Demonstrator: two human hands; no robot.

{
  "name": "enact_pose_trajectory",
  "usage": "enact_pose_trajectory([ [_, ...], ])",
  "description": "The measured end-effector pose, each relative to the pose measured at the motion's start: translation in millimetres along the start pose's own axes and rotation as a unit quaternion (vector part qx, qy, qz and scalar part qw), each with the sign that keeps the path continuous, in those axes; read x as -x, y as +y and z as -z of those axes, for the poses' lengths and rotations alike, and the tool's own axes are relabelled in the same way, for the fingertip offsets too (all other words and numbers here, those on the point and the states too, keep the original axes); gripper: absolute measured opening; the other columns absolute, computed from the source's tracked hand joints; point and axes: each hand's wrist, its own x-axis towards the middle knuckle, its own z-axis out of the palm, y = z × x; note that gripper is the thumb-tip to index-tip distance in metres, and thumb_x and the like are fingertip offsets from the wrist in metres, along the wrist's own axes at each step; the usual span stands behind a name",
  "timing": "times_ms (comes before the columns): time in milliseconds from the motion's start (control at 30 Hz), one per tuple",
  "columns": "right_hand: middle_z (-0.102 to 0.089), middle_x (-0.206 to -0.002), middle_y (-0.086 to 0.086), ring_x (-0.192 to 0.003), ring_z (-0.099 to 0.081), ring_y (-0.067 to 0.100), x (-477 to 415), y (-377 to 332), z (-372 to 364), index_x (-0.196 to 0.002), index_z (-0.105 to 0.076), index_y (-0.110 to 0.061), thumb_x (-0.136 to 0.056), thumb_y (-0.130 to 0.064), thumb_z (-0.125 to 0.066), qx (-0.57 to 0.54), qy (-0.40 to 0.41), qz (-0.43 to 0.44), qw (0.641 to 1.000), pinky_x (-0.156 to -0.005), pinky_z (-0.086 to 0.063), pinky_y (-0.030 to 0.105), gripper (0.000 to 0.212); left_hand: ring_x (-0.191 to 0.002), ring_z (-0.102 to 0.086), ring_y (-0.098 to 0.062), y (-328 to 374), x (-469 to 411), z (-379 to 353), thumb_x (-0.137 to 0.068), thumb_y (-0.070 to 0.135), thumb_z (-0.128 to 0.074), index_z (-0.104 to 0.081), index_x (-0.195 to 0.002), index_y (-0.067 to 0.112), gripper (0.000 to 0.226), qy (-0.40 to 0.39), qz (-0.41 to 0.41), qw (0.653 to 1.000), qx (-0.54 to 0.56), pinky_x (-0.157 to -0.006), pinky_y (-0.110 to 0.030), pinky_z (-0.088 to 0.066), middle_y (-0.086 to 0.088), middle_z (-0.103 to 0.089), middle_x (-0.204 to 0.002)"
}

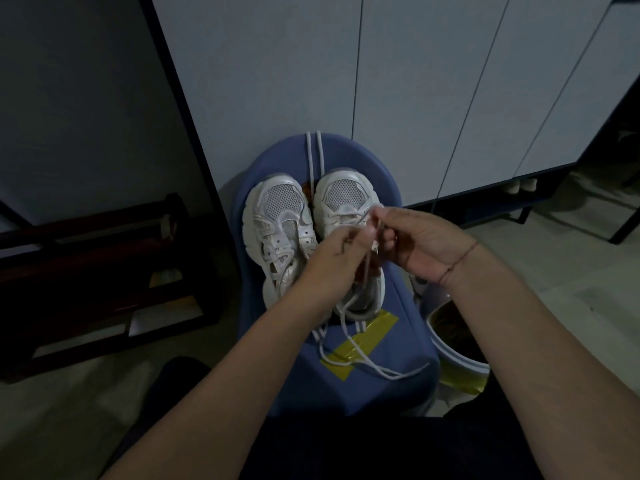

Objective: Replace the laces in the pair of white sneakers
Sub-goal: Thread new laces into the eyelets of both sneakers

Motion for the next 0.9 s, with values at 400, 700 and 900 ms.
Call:
enact_pose_trajectory([
  [400, -0.056, -0.068, 0.000, -0.056, -0.044, 0.005, -3.9, 27.8, -4.3, -0.089, -0.071, -0.011, -0.093, -0.020, -0.055, 0.124, -0.018, -0.043, 0.991, -0.052, -0.038, 0.015, 0.019, -0.041, -0.027, -0.002, -10.1, 2.1, 25.0, -0.104, 0.019, -0.045, -0.062, -0.083, 0.014, 0.028, -0.033, 0.033, 0.999, -0.004, -0.048, -0.020, -0.025, 0.015, -0.032, -0.044],
  [700, -0.047, -0.045, -0.005, -0.031, -0.035, 0.000, -18.3, -13.0, 30.7, -0.085, -0.055, -0.007, -0.100, -0.011, -0.040, -0.159, 0.163, 0.063, 0.972, -0.036, -0.027, 0.008, 0.021, -0.048, -0.027, -0.008, -12.0, -4.1, 31.6, -0.104, 0.025, -0.045, -0.066, -0.077, 0.018, 0.034, -0.023, 0.027, 0.999, -0.034, -0.052, -0.027, -0.026, 0.013, -0.032, -0.047],
  [900, -0.043, -0.054, -0.004, -0.038, -0.035, 0.000, -8.3, 22.7, -1.3, -0.088, -0.063, -0.007, -0.097, -0.023, -0.049, 0.048, 0.025, -0.066, 0.996, -0.036, -0.028, 0.010, 0.023, -0.042, -0.027, -0.004, -19.4, -7.4, 27.4, -0.103, 0.021, -0.046, -0.062, -0.077, 0.011, 0.032, -0.024, 0.035, 0.998, -0.036, -0.049, -0.026, -0.023, 0.013, -0.034, -0.044],
])
